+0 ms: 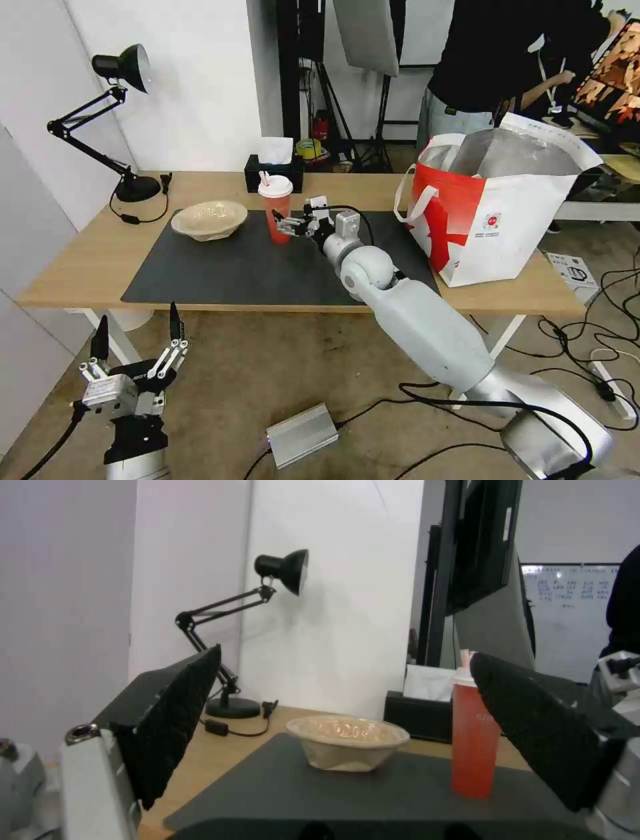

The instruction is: Pick up the trash from the table and place it into the takeout bag.

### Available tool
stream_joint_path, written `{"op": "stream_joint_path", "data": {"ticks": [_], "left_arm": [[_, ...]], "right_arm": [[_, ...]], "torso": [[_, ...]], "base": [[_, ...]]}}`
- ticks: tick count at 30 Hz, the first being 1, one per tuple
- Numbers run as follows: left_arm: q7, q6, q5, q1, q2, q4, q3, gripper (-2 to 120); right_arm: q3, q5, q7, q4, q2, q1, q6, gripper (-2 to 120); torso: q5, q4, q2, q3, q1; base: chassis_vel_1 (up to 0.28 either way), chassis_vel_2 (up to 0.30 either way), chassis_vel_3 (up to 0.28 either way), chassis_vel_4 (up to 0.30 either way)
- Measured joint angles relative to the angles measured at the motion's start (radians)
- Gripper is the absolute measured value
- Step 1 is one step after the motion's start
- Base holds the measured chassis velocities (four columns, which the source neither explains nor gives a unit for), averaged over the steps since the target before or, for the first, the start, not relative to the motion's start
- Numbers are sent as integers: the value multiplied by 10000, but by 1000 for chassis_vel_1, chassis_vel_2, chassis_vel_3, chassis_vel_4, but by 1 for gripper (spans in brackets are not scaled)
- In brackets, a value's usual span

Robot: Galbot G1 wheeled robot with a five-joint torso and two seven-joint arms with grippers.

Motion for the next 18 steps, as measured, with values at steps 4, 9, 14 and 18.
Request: {"op": "stream_joint_path", "data": {"ticks": [4,9,14,18], "left_arm": [[4,4,-1,-17,11,36,13,100],[5,4,0,-18,12,55,27,100],[12,4,29,-13,144,86,37,100],[12,4,25,-11,124,85,22,100]], "right_arm": [[1,-32,-74,-413,238,77,19,100],[24,-46,-157,-871,515,245,58,100],[42,-63,-240,-1221,811,418,128,100],[47,-119,-319,-1597,1044,568,192,100]], "torso": [[0,1,0,0,0],[0,0,0,0,0],[0,0,0,0,0],[0,0,-1,0,1]], "base": [[0,0,0,0],[0,0,0,0],[0,0,0,0],[0,0,0,0]]}}
